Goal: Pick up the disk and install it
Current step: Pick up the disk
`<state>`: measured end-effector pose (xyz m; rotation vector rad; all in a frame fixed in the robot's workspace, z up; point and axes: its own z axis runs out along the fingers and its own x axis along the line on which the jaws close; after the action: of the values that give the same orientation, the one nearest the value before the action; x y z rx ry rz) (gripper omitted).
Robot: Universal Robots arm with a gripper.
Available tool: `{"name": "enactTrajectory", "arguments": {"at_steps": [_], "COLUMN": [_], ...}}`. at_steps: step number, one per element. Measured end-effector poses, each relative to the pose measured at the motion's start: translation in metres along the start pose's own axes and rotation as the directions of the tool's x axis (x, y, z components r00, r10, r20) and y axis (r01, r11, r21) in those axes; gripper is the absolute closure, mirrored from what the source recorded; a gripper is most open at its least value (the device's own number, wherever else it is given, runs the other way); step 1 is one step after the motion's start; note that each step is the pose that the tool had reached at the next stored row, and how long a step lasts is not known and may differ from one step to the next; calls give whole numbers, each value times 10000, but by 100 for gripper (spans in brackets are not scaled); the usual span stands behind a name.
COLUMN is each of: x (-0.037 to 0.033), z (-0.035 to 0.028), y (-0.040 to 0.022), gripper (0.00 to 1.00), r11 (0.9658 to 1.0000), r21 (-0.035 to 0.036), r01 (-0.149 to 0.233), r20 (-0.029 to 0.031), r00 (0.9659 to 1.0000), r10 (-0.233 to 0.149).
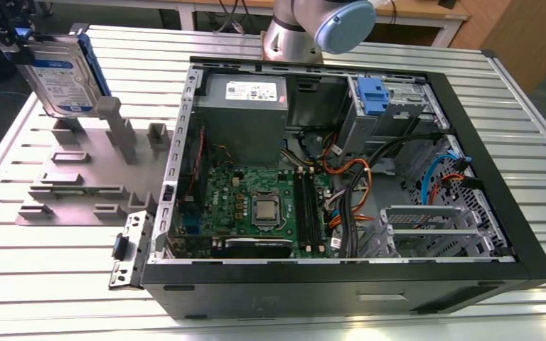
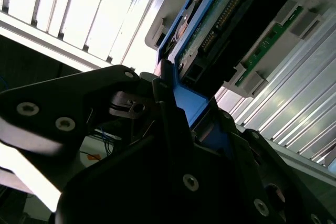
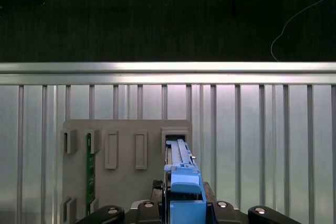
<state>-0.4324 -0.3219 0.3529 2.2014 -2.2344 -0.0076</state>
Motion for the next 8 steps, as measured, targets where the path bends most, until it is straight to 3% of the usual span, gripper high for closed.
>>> {"name": "enactTrajectory", "arguments": {"at_steps": [8], "x": [0], "z": [-3], "y": [0], "gripper": [64], "r11": [10000], "r21": [1], "r01": [0], "r20": [1], "r00": [10000], "r10": [0]}}
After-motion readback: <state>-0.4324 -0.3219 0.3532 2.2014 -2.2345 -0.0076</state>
